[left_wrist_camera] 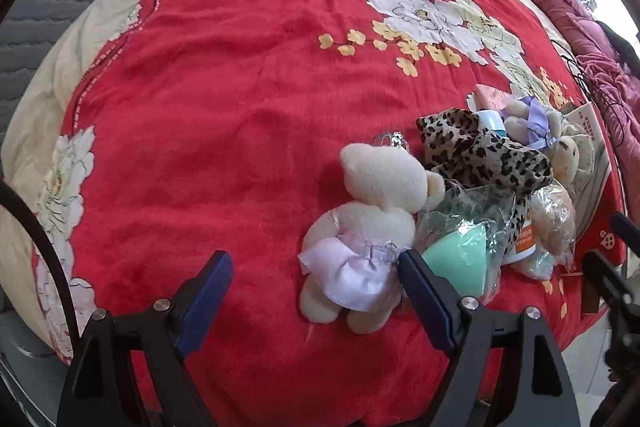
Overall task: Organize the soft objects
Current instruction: 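Grasp the white teddy bear with the left tool while the right tool grasps the bagged bun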
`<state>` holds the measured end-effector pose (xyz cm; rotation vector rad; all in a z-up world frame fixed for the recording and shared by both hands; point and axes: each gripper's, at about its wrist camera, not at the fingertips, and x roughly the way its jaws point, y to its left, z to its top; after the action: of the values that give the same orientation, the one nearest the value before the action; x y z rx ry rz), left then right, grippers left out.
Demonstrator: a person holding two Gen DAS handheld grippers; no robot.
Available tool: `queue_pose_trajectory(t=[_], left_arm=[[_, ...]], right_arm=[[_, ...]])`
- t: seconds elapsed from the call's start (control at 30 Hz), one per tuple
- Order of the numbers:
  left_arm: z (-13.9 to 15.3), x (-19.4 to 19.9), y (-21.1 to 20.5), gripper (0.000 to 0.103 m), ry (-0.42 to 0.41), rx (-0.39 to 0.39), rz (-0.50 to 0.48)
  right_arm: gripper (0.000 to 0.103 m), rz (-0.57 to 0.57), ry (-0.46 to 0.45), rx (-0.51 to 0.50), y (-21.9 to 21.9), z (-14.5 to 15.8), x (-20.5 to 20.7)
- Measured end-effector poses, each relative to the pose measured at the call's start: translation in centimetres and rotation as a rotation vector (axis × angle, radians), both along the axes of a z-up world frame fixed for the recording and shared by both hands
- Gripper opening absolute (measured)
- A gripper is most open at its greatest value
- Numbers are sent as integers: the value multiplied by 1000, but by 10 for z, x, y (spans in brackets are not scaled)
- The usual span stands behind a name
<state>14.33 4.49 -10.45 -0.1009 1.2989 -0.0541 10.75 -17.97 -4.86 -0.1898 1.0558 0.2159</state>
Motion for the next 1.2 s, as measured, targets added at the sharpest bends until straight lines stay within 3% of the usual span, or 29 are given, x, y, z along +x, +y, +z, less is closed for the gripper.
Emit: queue_pose_trajectory(t=[0.5,0.6,0.77,0.83,0.9,1.2], left_arm=[[-16,9,2,85,45,-47,6],[-17,11,-1,80,46,-61,-3],[-18,14,-7,71,43,-74,-19],[-17,14,-11,62,39,-86,-30],[-17,15,-15,53,39,-99,-50],[-15,12,-13,45,40,-129,-44]], right_arm=[[78,61,45,-31,7,-33,29],[77,66,51,-16,7,-36,32],[63,78,63,15,9,-40,35],[57,80,61,29,9,-40,35],[56,77,59,36,8,-39,34],[55,30,46,75,-4,-26,26]])
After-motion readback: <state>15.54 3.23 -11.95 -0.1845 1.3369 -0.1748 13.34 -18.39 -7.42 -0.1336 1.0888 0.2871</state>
